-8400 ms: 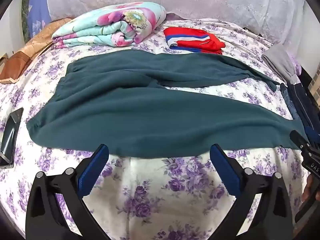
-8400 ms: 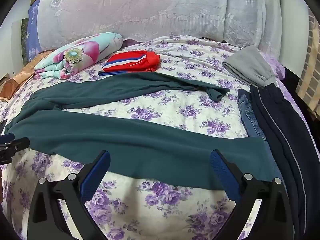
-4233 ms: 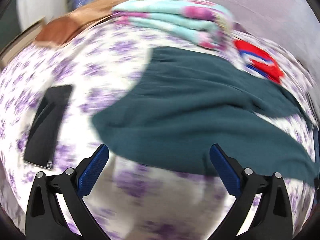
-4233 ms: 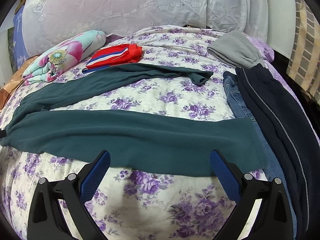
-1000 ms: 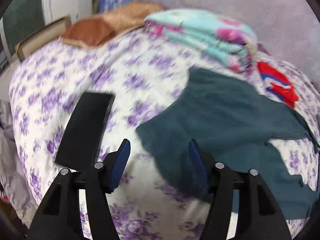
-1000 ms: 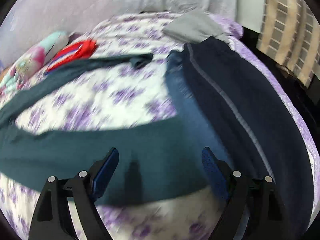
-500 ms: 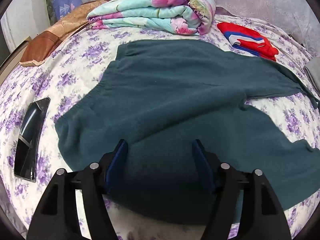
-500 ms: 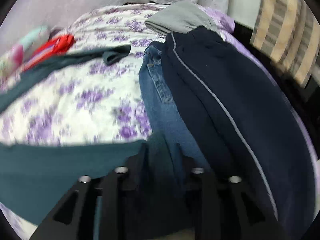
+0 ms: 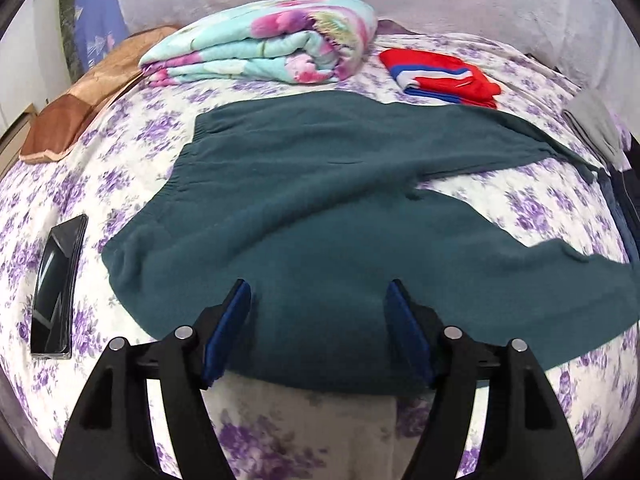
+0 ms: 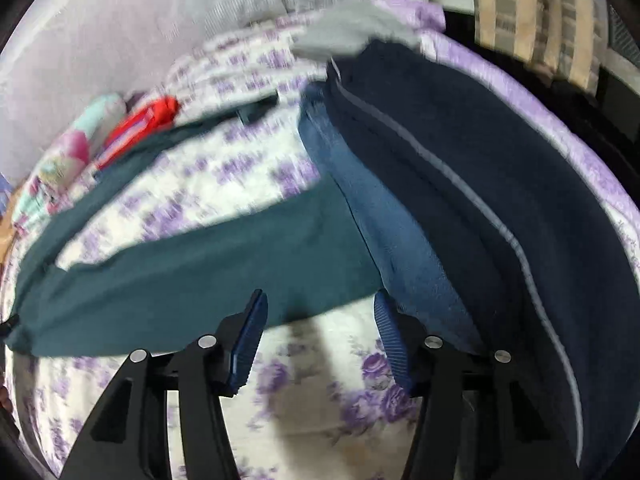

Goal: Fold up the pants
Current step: 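Close the right gripper on the teal pant leg cuff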

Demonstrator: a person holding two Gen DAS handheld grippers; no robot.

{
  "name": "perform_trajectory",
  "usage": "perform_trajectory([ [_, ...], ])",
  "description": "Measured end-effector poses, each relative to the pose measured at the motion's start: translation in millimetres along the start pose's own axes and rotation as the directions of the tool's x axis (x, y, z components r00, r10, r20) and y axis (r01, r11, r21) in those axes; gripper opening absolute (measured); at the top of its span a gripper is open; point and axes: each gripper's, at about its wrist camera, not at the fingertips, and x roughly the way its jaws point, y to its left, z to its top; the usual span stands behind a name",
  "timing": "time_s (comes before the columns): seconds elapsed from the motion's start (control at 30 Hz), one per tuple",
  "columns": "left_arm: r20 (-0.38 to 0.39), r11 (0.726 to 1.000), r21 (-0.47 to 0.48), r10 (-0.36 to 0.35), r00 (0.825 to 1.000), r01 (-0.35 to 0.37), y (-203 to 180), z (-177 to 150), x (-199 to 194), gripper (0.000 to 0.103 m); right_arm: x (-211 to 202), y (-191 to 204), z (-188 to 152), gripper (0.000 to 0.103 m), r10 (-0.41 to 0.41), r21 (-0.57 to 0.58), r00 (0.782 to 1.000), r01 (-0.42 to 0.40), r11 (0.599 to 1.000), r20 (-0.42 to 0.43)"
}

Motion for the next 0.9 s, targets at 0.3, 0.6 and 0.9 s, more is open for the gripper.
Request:
perform_trajectory([
  [0.3,-0.039,1.0,-0.03,-0.011,0.999,0.01,-8,-7,21,0.069,57,-30,11,0.043,0.159,0.277,0.985,-0.136,0.951,-0.063],
  [0.6,-0.061,0.997,-0.046,-0.069,0.996,0.066,3,-9,13,0.07,13,-44,14,0.005,0.008,0.16,0.996,0.006,0.987,-0.087],
  [0.9,0.058,0.998,0.031,-0.054,0.997,0.052,8,29,-20,0.081,-27,24,65,0.069,-0.042,-0.163,0.969,0.084,0.983,0.244],
])
